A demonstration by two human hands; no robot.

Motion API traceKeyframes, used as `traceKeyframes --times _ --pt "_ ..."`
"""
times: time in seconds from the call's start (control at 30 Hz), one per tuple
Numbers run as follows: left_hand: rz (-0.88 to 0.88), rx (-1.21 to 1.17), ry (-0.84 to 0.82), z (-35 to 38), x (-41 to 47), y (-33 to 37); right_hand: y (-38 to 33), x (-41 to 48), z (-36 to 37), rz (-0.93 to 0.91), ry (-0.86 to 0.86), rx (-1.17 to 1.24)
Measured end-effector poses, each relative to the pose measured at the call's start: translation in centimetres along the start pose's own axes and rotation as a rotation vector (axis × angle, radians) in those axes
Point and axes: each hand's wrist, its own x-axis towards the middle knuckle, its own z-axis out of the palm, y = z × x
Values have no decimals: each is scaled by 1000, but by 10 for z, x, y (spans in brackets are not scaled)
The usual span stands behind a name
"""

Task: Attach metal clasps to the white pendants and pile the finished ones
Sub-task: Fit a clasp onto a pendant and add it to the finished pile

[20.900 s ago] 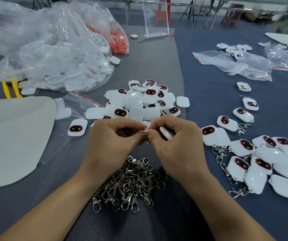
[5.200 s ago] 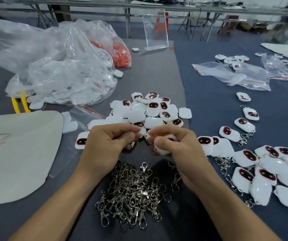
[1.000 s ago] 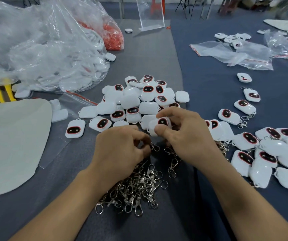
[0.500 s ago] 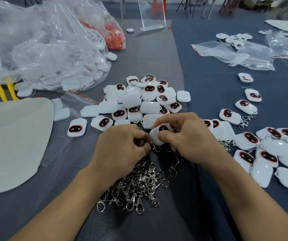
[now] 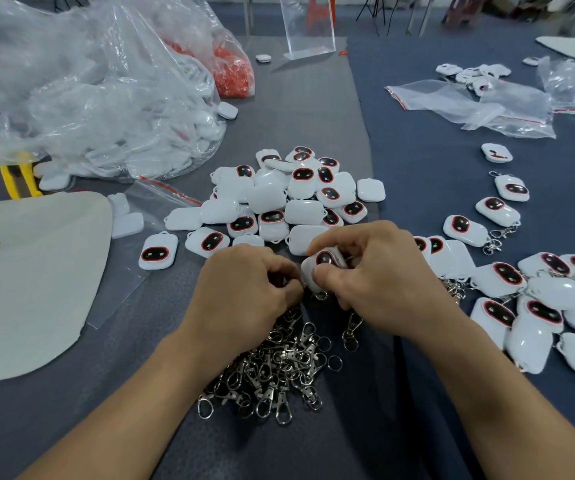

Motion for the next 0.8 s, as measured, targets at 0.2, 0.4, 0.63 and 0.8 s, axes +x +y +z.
traceKeyframes --times 0.2,0.4,0.63,0.8 --pt "10 -37 4 -1 4 -6 -3 -6 11 25 -112 107" --pt "-5 -111 39 1 3 -4 2 4 6 106 109 167" --pt "40 -288 34 -3 2 0 -3 -2 5 21 79 84" --pt "42 -360 -1 -7 2 2 -7 -6 4 -53 82 21"
